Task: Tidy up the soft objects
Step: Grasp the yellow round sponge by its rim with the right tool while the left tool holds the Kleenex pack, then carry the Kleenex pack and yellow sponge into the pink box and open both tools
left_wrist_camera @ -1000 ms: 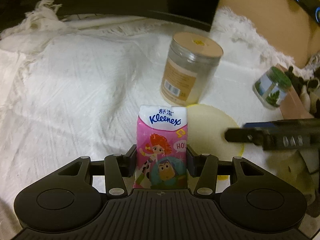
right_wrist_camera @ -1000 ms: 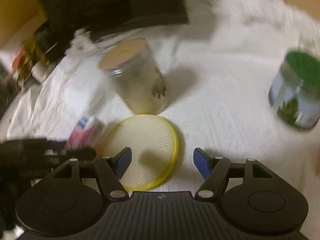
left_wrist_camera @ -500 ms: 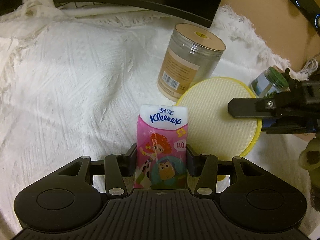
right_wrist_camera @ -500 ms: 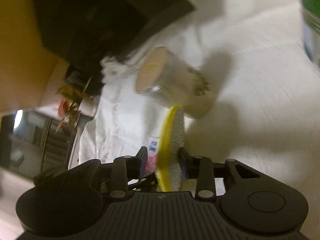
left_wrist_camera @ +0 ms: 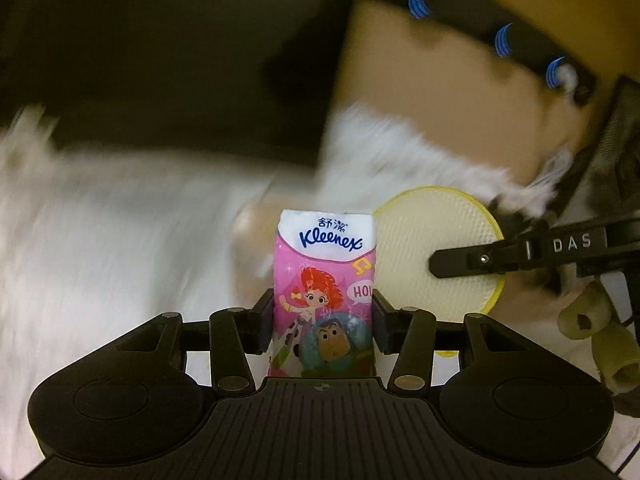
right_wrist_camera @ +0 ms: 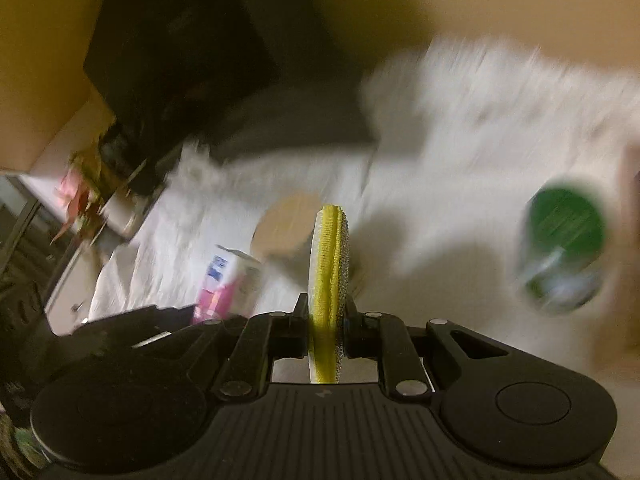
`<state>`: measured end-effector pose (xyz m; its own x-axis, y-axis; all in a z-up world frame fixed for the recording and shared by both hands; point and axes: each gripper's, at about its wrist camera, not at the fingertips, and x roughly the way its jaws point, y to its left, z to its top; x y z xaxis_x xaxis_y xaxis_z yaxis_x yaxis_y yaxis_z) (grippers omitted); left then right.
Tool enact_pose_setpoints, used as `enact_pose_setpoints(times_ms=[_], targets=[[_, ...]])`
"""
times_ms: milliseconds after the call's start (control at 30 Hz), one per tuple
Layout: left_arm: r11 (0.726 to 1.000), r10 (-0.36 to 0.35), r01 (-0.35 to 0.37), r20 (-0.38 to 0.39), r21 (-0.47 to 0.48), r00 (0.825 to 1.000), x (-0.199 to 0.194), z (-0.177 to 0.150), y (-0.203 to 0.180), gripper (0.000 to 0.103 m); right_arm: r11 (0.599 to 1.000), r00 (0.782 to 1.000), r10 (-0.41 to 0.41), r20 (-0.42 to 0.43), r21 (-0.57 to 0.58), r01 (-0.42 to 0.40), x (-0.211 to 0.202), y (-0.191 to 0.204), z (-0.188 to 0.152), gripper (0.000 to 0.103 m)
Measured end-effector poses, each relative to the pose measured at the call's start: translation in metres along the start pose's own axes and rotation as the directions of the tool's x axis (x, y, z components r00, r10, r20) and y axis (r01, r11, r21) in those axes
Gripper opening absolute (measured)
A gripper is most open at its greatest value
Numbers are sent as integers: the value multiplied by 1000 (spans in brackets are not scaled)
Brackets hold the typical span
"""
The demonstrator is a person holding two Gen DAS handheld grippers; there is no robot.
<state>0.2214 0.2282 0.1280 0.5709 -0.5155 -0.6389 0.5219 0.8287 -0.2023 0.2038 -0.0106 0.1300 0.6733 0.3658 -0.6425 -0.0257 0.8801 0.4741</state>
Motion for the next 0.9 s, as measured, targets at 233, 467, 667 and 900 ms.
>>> enact_pose_setpoints(times_ms=[233, 467, 667, 900], targets=[[986, -134, 130, 29, 105, 991, 32, 70, -59, 52, 969, 934, -247, 259, 47, 243, -103, -48, 33, 14], [920, -354, 355, -33, 164, 934, 91, 110, -157, 53, 872, 796, -487, 359, 154, 464, -179, -102, 35, 14], [810, -578, 586, -168, -1, 799, 170, 118, -234, 55, 814, 743, -581, 333, 254, 522, -210, -144, 17, 14], [890, -377, 432, -297, 147, 877, 234, 67, -257, 56, 796, 751, -599, 276, 303, 524, -208, -180, -2, 14]])
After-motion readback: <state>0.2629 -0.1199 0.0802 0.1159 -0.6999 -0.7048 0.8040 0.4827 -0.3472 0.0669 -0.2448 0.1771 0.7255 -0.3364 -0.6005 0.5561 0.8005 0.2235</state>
